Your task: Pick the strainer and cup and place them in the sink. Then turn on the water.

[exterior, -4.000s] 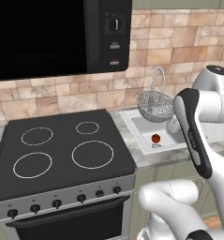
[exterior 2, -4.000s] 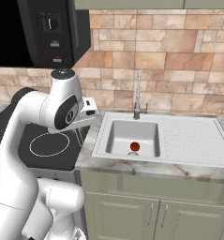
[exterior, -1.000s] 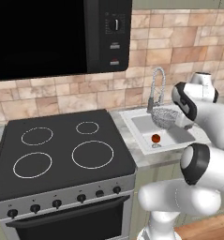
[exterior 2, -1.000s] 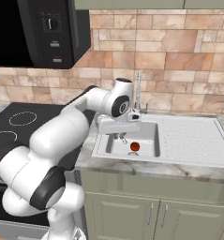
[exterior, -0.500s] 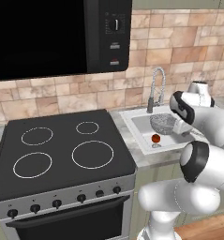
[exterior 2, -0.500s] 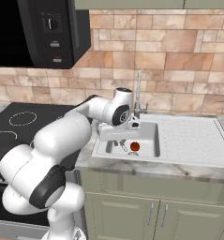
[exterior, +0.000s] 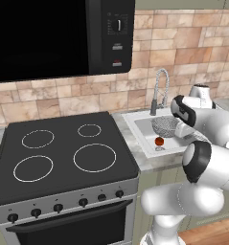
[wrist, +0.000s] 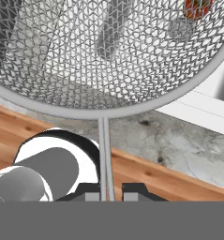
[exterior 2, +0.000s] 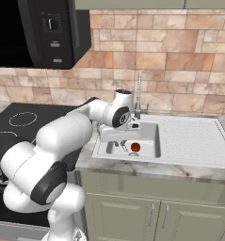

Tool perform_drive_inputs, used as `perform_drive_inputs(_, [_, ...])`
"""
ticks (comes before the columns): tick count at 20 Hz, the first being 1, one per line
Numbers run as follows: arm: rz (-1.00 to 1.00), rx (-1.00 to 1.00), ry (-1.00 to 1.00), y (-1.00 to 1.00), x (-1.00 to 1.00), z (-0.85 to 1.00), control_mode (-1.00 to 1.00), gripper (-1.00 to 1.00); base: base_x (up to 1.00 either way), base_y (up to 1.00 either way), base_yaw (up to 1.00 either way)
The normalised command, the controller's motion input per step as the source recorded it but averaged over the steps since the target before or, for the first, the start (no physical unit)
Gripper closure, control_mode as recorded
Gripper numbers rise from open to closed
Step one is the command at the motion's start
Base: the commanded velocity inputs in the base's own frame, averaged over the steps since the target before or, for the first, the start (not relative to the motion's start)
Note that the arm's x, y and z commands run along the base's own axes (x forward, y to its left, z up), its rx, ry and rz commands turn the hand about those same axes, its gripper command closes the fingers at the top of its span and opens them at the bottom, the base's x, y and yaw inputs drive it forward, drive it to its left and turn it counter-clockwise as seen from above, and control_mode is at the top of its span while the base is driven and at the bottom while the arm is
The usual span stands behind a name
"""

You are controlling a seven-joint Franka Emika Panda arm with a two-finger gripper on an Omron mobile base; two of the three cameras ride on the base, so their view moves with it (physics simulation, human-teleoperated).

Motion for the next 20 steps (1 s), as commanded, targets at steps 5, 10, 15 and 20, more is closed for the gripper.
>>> perform_drive_inputs(5, [0.00,0.00,0.00,0.00,0.31,0.00,-1.00,1.00,0.00,0.00,0.00])
perform_drive_inputs(10, [0.00,-0.01,0.00,-0.04,0.17,-0.03,-1.00,1.00,0.00,0.00,0.00])
perform_drive_inputs(15, [0.00,0.00,0.00,-0.04,0.11,-0.04,-1.00,1.00,0.00,0.00,0.00])
perform_drive_inputs(20, [0.00,0.00,0.00,0.00,0.12,-0.09,-1.00,1.00,0.00,0.00,0.00])
